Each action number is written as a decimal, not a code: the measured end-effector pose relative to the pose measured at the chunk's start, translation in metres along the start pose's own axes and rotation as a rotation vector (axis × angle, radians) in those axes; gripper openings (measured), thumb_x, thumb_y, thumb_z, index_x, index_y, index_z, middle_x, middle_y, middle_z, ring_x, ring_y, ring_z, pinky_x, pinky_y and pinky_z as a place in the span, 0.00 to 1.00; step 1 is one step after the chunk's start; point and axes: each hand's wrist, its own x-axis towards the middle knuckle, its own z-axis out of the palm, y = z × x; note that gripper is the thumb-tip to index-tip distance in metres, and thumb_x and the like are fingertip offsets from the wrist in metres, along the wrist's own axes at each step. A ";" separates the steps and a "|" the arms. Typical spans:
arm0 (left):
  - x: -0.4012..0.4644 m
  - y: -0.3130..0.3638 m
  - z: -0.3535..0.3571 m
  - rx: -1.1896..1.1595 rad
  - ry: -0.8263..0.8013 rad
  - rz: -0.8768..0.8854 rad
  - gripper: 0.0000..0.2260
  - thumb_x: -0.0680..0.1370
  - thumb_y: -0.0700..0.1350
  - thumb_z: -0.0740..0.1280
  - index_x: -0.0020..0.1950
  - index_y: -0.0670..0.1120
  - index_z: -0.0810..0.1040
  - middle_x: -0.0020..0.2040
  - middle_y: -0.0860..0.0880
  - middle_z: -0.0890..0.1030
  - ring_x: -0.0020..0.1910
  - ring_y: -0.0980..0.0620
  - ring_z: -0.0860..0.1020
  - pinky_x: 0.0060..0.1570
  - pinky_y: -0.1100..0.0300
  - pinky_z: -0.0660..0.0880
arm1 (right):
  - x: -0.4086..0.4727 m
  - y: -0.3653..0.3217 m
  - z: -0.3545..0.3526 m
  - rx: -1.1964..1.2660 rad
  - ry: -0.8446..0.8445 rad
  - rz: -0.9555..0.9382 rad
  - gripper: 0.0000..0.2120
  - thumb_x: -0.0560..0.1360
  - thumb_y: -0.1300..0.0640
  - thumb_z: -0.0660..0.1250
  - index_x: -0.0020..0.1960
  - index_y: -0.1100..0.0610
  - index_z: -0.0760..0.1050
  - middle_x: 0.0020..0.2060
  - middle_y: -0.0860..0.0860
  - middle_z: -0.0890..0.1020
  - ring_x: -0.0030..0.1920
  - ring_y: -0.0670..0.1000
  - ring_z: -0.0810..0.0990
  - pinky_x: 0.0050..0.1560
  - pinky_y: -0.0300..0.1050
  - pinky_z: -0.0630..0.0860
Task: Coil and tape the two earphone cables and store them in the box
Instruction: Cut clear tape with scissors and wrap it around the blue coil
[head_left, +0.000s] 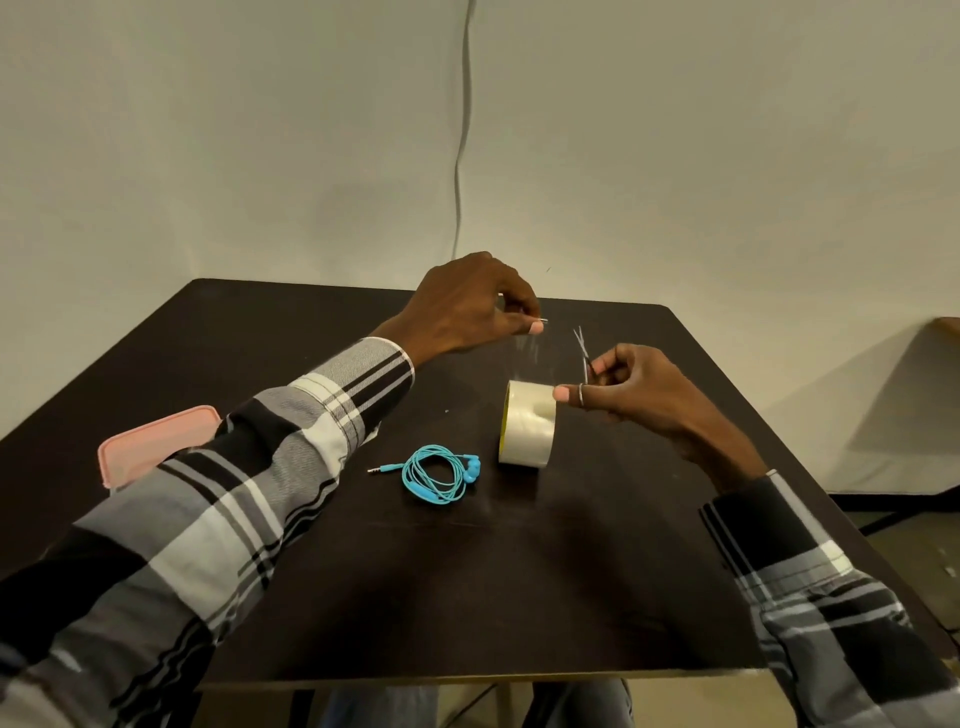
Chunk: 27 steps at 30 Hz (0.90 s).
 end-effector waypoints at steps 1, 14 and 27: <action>-0.001 -0.001 0.000 -0.006 -0.003 0.000 0.13 0.75 0.58 0.69 0.51 0.51 0.85 0.48 0.54 0.83 0.44 0.58 0.73 0.37 0.71 0.61 | 0.000 -0.002 -0.006 -0.046 -0.017 -0.019 0.32 0.55 0.37 0.79 0.47 0.58 0.77 0.35 0.53 0.81 0.36 0.49 0.77 0.41 0.47 0.78; -0.002 -0.001 0.002 0.045 0.032 0.076 0.12 0.74 0.61 0.69 0.48 0.55 0.85 0.42 0.60 0.78 0.43 0.59 0.71 0.36 0.66 0.62 | 0.010 -0.040 -0.029 -0.406 -0.230 -0.150 0.17 0.62 0.45 0.82 0.39 0.55 0.81 0.29 0.47 0.82 0.30 0.42 0.76 0.32 0.35 0.72; 0.000 -0.008 0.004 0.041 0.046 0.087 0.13 0.74 0.61 0.69 0.49 0.54 0.85 0.46 0.56 0.83 0.44 0.59 0.73 0.39 0.63 0.67 | 0.023 -0.052 -0.036 -0.405 -0.265 -0.213 0.16 0.59 0.46 0.83 0.38 0.55 0.84 0.32 0.52 0.84 0.32 0.50 0.78 0.36 0.45 0.76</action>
